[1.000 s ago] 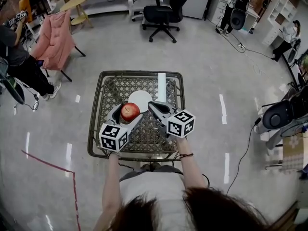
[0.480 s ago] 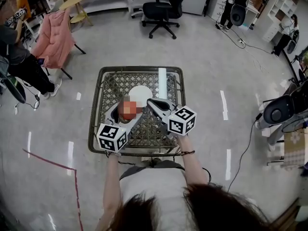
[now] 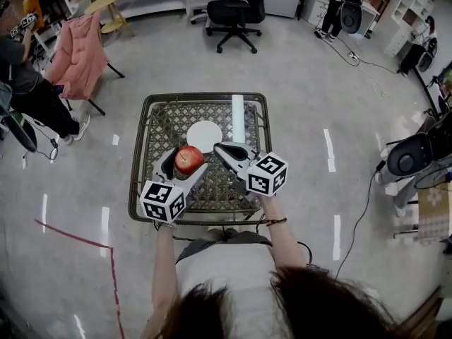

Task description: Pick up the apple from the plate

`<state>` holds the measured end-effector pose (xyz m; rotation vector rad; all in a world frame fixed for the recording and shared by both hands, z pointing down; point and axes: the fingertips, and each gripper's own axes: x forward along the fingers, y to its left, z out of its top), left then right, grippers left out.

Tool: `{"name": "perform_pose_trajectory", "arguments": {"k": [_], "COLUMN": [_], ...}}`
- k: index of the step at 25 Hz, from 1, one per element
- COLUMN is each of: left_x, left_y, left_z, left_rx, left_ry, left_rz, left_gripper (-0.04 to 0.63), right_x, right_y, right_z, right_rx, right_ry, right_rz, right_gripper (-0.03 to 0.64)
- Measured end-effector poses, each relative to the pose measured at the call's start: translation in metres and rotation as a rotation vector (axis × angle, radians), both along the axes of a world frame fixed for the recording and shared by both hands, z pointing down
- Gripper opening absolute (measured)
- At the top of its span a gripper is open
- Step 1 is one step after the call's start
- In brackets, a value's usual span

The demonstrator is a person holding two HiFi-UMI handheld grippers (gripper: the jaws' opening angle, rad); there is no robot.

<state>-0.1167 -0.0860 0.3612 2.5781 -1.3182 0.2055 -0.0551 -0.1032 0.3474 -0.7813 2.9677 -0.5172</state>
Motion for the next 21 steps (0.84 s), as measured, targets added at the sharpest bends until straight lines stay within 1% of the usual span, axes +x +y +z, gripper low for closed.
{"name": "perform_pose_trajectory", "arguments": {"k": [17,21], "left_x": [0.0031,0.0038], "left_y": [0.0068,0.0069], "left_z": [0.0097,0.01], "left_rx": [-0.018,-0.023], "left_ry": [0.008,0.021], "left_rz": [-0.003,-0.002], "left_gripper": [0.413,0.413], "right_x": [0.0087,0.0095], "right_y": [0.0062,0.0067], "right_z": [0.0056,0.0073], "right_rx": [-0.001,-0.006], "right_ry": [0.0,0.002], "right_rz": [0.002,0.0], "right_gripper": [0.009,0.009]}}
